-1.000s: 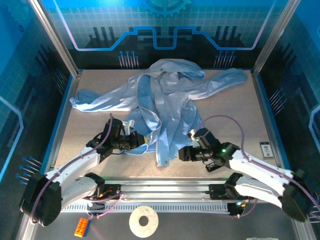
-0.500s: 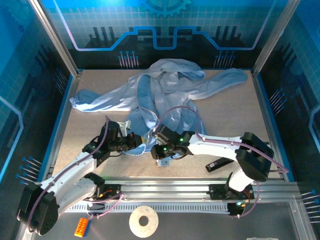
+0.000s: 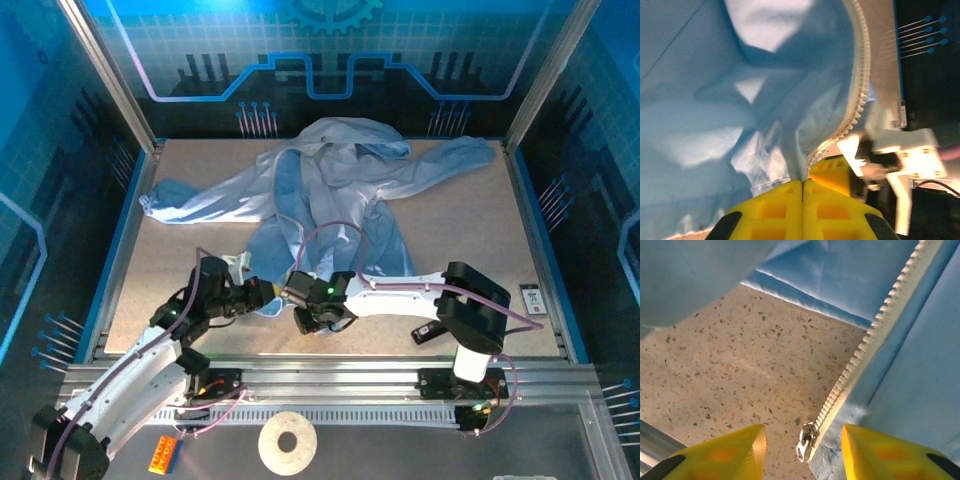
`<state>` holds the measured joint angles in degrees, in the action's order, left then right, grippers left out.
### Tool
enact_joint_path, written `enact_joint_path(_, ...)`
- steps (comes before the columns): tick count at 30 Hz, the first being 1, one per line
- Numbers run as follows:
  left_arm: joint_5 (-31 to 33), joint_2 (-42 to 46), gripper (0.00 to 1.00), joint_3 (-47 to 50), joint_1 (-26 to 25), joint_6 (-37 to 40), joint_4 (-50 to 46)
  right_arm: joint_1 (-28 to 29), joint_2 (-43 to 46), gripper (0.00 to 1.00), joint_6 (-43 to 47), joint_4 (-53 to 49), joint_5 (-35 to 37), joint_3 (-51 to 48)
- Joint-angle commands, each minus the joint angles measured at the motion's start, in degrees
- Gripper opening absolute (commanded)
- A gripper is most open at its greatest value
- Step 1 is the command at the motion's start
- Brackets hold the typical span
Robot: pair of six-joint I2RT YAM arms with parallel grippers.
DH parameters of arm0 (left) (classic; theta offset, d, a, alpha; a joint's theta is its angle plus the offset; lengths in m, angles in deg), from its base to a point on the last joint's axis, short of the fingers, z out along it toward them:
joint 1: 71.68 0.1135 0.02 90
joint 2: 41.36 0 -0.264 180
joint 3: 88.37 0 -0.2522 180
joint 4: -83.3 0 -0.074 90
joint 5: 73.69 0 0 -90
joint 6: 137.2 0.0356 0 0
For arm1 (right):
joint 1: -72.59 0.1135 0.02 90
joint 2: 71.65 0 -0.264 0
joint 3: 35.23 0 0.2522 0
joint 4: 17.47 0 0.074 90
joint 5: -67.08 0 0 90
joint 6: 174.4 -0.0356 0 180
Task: Zip up the jacket
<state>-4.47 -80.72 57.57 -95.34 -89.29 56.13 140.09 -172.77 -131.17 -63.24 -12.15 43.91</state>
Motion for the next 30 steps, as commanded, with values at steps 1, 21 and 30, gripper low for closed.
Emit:
enact_joint_path(1,0.52,-0.84,0.0,0.59,-0.25,0.27,-2.01,0.79,1.68,0.43,-2.16,-3.39,4.37,-0.41)
enact_joint_path(21,0.2,-6.57,0.0,-1.8,-0.29,1.14,1.73,0.34,-1.17,0.4,-2.02,-4.69,2.99,-1.67)
enact_joint_path(30,0.28,-6.65,0.0,-1.26,-0.29,0.07,2.45,0.93,1.11,0.43,-3.17,-6.03,4.76,-2.78)
